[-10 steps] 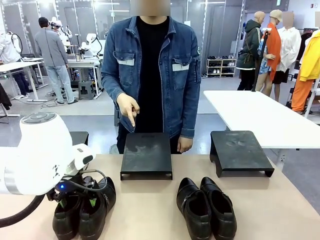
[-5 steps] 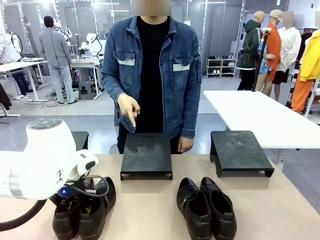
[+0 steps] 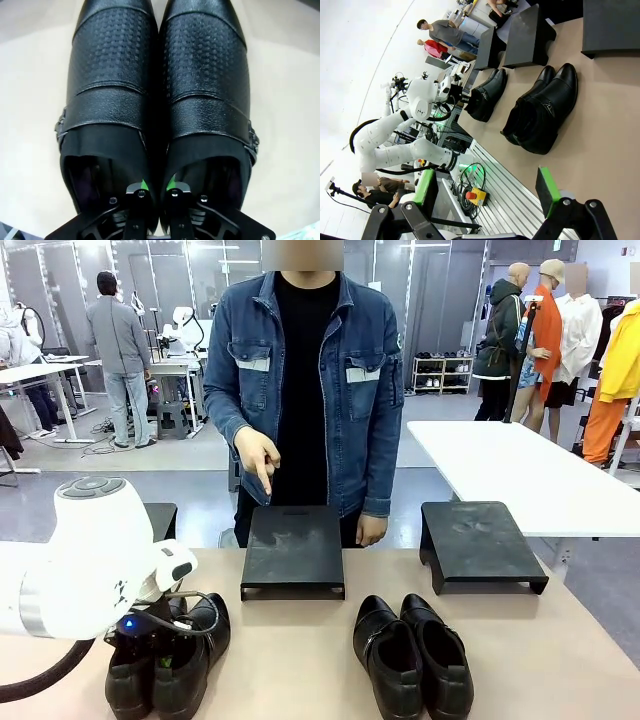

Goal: Place the shoes on the stand as instructed by the person.
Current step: Pick up one pair of Shoes and place it on the Shoes Stand indicated by the person.

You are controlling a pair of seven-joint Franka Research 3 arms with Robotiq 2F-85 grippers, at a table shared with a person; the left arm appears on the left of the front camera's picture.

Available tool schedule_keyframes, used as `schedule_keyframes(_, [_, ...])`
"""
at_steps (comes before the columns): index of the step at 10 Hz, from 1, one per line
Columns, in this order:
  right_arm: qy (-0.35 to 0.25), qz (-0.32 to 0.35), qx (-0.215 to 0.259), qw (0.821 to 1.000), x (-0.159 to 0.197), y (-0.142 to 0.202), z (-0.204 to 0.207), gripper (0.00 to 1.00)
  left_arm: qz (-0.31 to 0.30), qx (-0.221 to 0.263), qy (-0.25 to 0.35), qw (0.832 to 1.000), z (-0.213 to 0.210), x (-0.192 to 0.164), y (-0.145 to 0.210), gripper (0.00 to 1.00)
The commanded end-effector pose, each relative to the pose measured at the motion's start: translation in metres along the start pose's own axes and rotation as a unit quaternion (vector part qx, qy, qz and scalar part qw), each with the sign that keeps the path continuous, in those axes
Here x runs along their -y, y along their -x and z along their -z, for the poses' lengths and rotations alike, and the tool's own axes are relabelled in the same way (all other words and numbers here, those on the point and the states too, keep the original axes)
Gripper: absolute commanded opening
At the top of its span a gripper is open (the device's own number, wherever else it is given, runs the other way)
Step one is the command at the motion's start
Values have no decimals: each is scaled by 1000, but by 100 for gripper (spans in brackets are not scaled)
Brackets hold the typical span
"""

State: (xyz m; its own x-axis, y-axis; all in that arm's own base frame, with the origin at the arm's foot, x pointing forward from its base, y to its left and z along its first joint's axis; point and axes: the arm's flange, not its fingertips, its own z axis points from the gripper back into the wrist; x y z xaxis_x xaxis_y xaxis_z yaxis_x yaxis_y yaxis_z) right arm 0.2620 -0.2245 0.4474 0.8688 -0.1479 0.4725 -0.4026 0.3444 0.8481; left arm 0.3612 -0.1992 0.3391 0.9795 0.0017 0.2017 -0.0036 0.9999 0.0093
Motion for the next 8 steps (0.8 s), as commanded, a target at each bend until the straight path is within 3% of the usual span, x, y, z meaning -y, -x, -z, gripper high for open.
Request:
schedule_keyframes(1, [-5,-7,1,1000,0,1,-2,100,-10,-6,-3,1000,0,-6,12,0])
schedule_keyframes(8, [-5,-7,1,1000,0,1,-2,100,0,0,0,1000,0,0,0,0])
